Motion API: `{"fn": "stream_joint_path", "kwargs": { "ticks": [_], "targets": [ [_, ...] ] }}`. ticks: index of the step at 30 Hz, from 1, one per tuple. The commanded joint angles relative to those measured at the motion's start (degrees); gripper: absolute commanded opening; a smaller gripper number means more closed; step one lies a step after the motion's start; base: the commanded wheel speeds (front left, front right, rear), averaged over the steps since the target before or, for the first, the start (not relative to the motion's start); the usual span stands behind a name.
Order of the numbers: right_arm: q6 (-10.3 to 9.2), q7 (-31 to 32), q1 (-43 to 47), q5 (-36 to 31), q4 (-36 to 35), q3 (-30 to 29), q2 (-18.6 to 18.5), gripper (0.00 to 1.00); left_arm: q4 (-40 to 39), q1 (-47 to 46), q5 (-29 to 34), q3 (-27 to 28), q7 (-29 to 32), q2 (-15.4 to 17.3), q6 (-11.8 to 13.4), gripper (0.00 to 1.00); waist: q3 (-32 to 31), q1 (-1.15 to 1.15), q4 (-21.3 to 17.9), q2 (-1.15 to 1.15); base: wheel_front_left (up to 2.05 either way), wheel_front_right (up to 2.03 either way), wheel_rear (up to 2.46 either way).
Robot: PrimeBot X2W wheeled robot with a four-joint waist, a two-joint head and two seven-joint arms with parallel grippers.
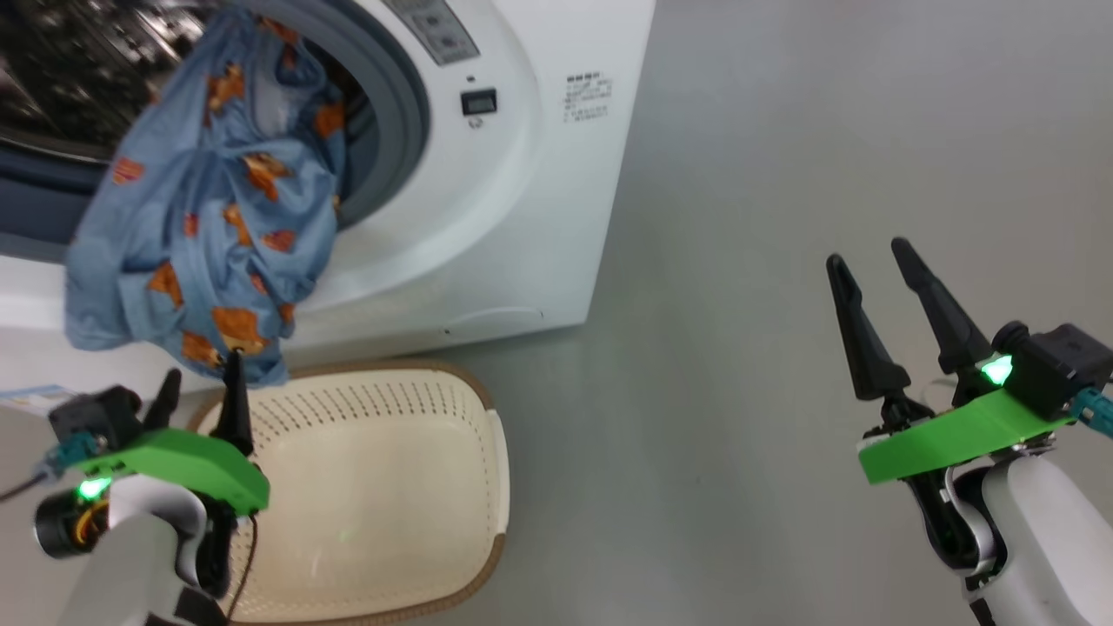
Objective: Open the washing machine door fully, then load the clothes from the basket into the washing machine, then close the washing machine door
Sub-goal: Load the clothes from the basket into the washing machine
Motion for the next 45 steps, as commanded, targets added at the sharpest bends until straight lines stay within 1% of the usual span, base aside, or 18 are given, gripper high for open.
{"fn": "stream_joint_path", "kwargs": {
  "ticks": [1, 5, 9, 14, 21, 25, 30, 33, 34, 35, 36, 45],
  "targets": [
    [0.25, -0.29, -1.08, -0.63, -1.66, 0.62, -0.35, 1.00, 0.38, -2.04, -0.63, 1.12, -0.84, 2.56, 0.04, 1.00, 5.42, 0.00, -1.91, 0.00, 0.00, 0.00, 0.00],
    [0.25, -0.29, -2.51, -1.10, -2.35, 0.61, 0.06, 1.00, 5.19, -6.46, -1.74, 0.05, -1.50, 4.22, 0.04, 1.00, 8.80, 0.00, -3.07, 0.00, 0.00, 0.00, 0.00],
    [0.25, -0.29, -3.34, -1.49, -2.82, 0.35, 0.57, 1.00, 8.23, -9.89, -2.76, -1.33, -2.11, 5.46, 0.04, 1.00, 11.08, 0.00, -3.92, 0.00, 0.00, 0.00, 0.00],
    [0.25, -0.29, -3.86, -1.78, -3.13, 0.07, 1.02, 1.00, 10.68, -13.04, -3.79, -2.79, -2.78, 6.64, 0.04, 1.00, 12.80, 0.00, -4.43, 0.00, 0.00, 0.00, 0.00],
    [0.25, -0.29, -4.68, -2.09, -3.13, 0.08, 1.57, 1.00, 12.77, -17.46, -5.06, -4.77, -3.28, 7.50, 0.04, 1.00, 14.42, 0.00, -4.48, 0.00, 0.00, 0.00, 0.00],
    [0.25, -0.29, -5.12, -2.11, -3.05, 0.20, 1.58, 1.00, 13.08, -19.44, -4.74, -5.26, -3.45, 8.22, 0.05, 1.00, 14.86, 0.00, -4.46, 0.00, 0.00, 0.00, 0.00],
    [0.25, -0.29, -5.33, -2.15, -3.02, 0.26, 1.63, 1.00, 8.85, -19.73, -3.75, -2.67, -3.50, 9.06, 2.01, 1.00, 15.01, 0.00, -4.44, 0.00, 0.00, 0.00, 0.00],
    [0.25, -0.29, -5.42, -2.15, -2.87, 0.31, 1.60, 1.00, 6.78, -18.71, -2.67, -1.39, -3.51, 9.03, 2.48, 1.00, 14.92, 0.00, -4.41, 0.00, 0.00, 0.00, 0.00],
    [0.25, -0.29, -5.45, -2.16, -2.84, 0.32, 1.57, 1.00, 6.50, -18.41, -2.36, -1.14, -3.51, 8.95, 2.36, 0.89, 14.85, 0.00, -4.36, 0.00, 0.00, 0.00, 0.00],
    [0.25, -0.29, -5.50, -2.16, -2.80, 0.34, 1.54, 1.00, 6.47, -18.20, -2.15, -0.92, -3.51, 9.03, 2.09, 0.32, 14.79, 0.00, -4.32, 0.00, 0.00, 0.00, 0.00],
    [0.25, -0.29, -5.54, -2.15, -2.75, 0.37, 1.52, 1.00, 6.53, -17.97, -1.95, -0.85, -3.51, 8.97, 1.75, 0.00, 14.65, 0.00, -4.24, 0.00, 0.00, 0.00, 0.00],
    [0.25, -0.29, -4.94, -1.85, -2.02, 1.15, 1.54, 1.00, 6.95, -14.38, -1.05, -1.21, -3.52, 7.04, 0.37, 0.00, 11.62, 0.00, -3.00, 0.00, 0.00, 0.00, 0.00]
  ]
}}
